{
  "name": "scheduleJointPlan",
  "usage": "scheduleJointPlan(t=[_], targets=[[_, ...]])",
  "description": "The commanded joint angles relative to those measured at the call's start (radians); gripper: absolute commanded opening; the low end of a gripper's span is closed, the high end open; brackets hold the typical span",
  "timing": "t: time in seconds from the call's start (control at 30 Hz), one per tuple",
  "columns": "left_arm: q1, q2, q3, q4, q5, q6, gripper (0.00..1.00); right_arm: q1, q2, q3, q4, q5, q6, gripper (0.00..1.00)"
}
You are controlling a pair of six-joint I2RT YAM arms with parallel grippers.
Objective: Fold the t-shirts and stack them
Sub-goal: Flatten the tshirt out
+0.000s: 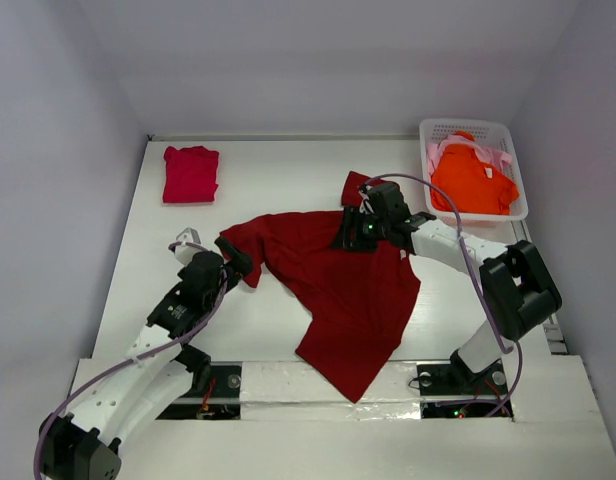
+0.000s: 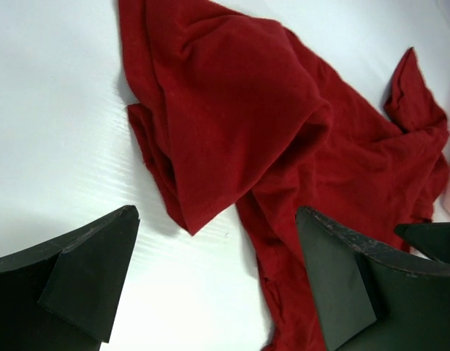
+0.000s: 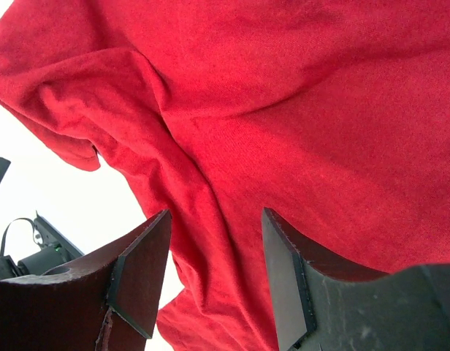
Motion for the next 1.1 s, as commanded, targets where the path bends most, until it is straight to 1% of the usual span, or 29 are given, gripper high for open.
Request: scheduleJointPlan(t=[0.0,0.2,0.47,0.67,0.87,0.97,1.07], targets=[[-0.004,-0.008,-0.010,0.078,-0.001,-0.034,0.86,0.017,-0.020,-0.012,0.051,-0.011,0.013,0.58],[-0.004,0.057,-0.045,0.129,0.022,-0.046,0.83,0.017,-0.030,-0.018,0.051,-0.011,0.017,0.58],[-0.004,0.068,-0.093,0.188,0.030,-0.071,0.83,0.017,-0.044,-0.009,0.037,-0.011,0.017,0.58],[-0.004,0.100,-0.121,0.243,0.042,-0.075,0.75,0.026,-0.038,-0.009,0.043,-0.014,0.019,0.58],[-0.004,0.161,-0.130,0.304,0.070,-0.075,0.71,0.026,-0.047,-0.001,0.033,-0.013,0.016,0.58],[-0.004,0.167,-0.139,0.319,0.076,-0.083,0.68,0.026,-0.049,0.004,0.029,-0.011,0.017,0.58],[-0.004,0.157,-0.154,0.339,0.070,-0.086,0.62,0.026,-0.041,0.013,0.020,-0.013,0.016,0.58]])
